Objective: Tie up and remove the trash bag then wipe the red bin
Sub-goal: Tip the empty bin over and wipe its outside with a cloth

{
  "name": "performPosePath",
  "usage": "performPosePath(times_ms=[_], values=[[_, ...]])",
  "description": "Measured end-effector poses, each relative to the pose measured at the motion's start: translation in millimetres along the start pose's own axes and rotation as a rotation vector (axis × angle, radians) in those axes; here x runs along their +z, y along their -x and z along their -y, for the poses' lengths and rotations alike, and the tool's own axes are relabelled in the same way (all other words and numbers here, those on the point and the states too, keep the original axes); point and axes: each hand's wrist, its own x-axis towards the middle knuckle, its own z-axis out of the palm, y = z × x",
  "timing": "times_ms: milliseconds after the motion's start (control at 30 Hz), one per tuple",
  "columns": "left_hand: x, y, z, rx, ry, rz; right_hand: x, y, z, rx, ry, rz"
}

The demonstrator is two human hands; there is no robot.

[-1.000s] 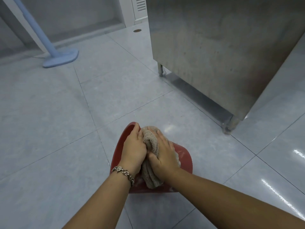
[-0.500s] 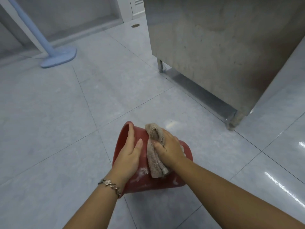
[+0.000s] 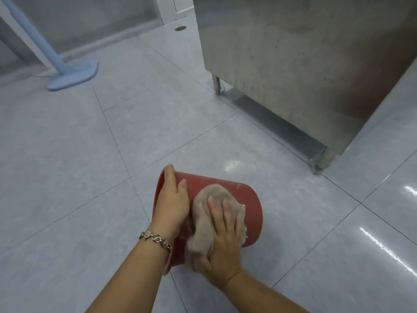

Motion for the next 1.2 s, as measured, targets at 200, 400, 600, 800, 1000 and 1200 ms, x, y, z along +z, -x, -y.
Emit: performPosePath(times_ms=[200,400,600,800,1000,1200], values=[[0,-10,0,-0.026,-0.085,-0.039,5,-4,5,0.063,-0.008,0.002],[6,-9,-1,0.02,-0.138,0.001,-42,-71,12,0.304,-0.211,0.2],[16,11,-19,0.076,-0.125,0.017,-50,-114,-80,0.814,-0.191,0.422],[28,9,-31,0.047,-0.11,0.052,-51,-83,-88,0.919,-0.368,0.178],[20,-7,-32,-0.044,-0.065,-0.004,-26,-30,13,0.407,-0.306,-0.008],[19,-13,-30,-0.077,-0.066,-0.021,-13,-17,22,0.242,-0.334,-0.081]])
